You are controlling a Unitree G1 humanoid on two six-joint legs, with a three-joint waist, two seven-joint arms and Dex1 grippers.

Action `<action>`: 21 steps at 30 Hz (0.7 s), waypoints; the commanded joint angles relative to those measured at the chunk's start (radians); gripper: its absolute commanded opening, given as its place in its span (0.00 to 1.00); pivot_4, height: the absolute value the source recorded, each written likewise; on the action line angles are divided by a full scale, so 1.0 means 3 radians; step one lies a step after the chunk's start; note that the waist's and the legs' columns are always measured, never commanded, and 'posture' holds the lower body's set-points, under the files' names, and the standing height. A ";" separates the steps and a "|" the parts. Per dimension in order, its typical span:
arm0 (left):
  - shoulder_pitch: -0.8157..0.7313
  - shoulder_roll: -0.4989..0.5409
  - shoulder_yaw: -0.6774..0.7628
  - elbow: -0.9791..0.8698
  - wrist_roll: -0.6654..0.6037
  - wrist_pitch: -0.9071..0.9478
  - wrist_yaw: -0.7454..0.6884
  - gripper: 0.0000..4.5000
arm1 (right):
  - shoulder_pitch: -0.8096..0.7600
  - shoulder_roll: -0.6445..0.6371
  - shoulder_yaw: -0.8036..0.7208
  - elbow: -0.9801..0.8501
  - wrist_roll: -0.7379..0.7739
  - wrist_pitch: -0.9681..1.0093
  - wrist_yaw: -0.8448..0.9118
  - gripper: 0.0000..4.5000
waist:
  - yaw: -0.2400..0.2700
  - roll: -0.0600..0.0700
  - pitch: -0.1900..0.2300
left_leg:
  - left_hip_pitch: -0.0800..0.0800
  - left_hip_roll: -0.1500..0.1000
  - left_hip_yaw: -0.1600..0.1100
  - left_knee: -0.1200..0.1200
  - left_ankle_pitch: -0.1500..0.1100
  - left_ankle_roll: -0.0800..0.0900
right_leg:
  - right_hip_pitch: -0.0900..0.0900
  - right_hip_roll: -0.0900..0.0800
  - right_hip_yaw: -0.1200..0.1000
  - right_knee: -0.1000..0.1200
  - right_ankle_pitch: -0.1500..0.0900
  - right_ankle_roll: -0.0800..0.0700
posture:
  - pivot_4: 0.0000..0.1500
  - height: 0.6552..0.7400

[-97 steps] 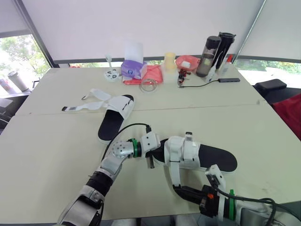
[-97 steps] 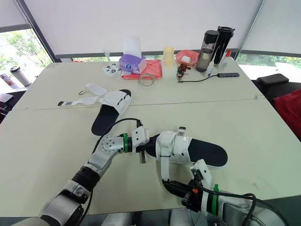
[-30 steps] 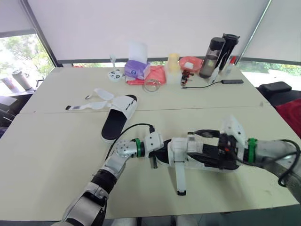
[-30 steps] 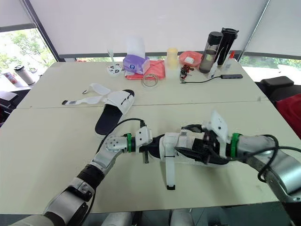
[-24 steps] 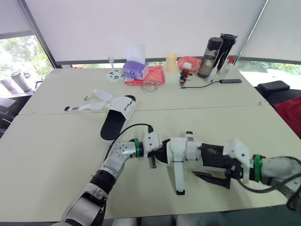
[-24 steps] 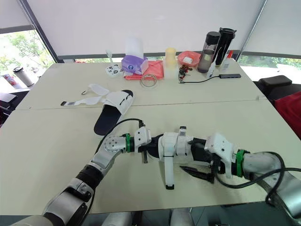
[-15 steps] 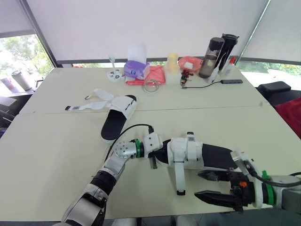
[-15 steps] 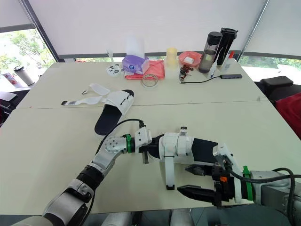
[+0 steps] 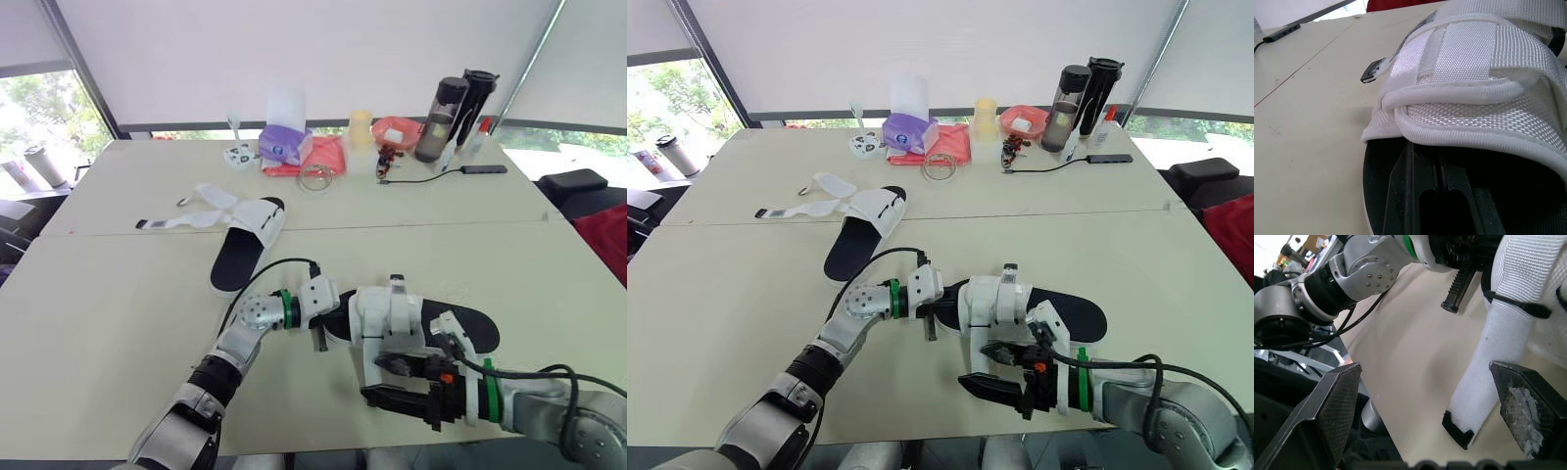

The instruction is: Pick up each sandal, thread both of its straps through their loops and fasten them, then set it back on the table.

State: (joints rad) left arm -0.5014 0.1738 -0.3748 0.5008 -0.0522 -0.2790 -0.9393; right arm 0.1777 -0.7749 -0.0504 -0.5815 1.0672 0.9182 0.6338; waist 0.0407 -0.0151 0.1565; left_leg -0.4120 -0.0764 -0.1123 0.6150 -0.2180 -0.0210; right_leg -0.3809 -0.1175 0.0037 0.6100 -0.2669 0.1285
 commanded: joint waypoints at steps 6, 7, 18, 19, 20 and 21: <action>0.0147 0.0082 -0.0056 0.0138 0.0164 0.0187 0.0035 0.00 | 0.0064 0.0039 -0.0545 0.0037 0.0551 0.0103 -0.0007 0.48 | -0.0001 0.0000 0.0000 | 0.0000 0.0000 0.0000 0.0000 0.0000 0.0000 | 0.0001 0.0000 -0.0001 0.0000 -0.0001 0.0002 | 1.00 1.00; 0.0150 0.0083 -0.0060 0.0134 0.0166 0.0188 0.0033 0.00 | 0.0125 -0.0007 -0.0654 0.0011 0.0678 0.0138 0.0051 0.48 | 0.0000 0.0001 0.0000 | 0.0000 0.0000 -0.0001 0.0000 0.0000 0.0000 | 0.0001 0.0000 -0.0001 0.0000 -0.0001 0.0001 | 1.00 1.00; 0.0134 0.0061 -0.0074 0.0158 0.0170 0.0182 0.0017 0.00 | 0.0398 -0.0108 -0.0531 -0.0047 0.0299 0.0118 0.0046 0.99 | -0.0001 0.0001 0.0000 | 0.0001 0.0000 -0.0001 -0.0001 -0.0001 -0.0001 | 0.0002 -0.0002 -0.0004 0.0001 -0.0007 0.0011 | 1.00 1.00; 0.0134 0.0062 -0.0075 0.0159 0.0171 0.0180 0.0013 0.00 | 0.0388 -0.0090 -0.0494 -0.0035 0.0284 0.0131 0.0039 0.99 | -0.0001 0.0001 0.0000 | 0.0001 0.0001 -0.0001 -0.0002 -0.0001 -0.0001 | 0.0001 -0.0002 -0.0004 0.0000 -0.0008 0.0012 | 1.00 1.00; 0.0133 0.0063 -0.0076 0.0161 0.0173 0.0176 0.0011 0.00 | 0.0378 -0.0072 -0.0465 -0.0026 0.0268 0.0131 0.0041 0.99 | -0.0001 0.0001 0.0000 | 0.0001 0.0000 -0.0001 -0.0002 -0.0001 -0.0001 | 0.0001 -0.0002 -0.0004 0.0000 -0.0008 0.0011 | 1.00 1.00; 0.0131 0.0064 -0.0075 0.0163 0.0172 0.0177 0.0010 0.00 | 0.0359 -0.0048 -0.0424 -0.0005 0.0227 0.0121 0.0035 0.99 | -0.0001 0.0001 0.0000 | 0.0000 0.0000 -0.0001 -0.0002 -0.0001 -0.0001 | 0.0001 -0.0002 -0.0004 0.0000 -0.0007 0.0011 | 1.00 1.00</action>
State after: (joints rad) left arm -0.4890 0.1749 -0.3726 0.4845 -0.0524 -0.2709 -0.9342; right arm 0.2951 -0.8008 -0.1815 -0.5680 1.1445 0.9652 0.6439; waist 0.0403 -0.0148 0.1563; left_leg -0.4119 -0.0762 -0.1126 0.6143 -0.2182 -0.0213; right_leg -0.3808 -0.1182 0.0023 0.6101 -0.2691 0.1317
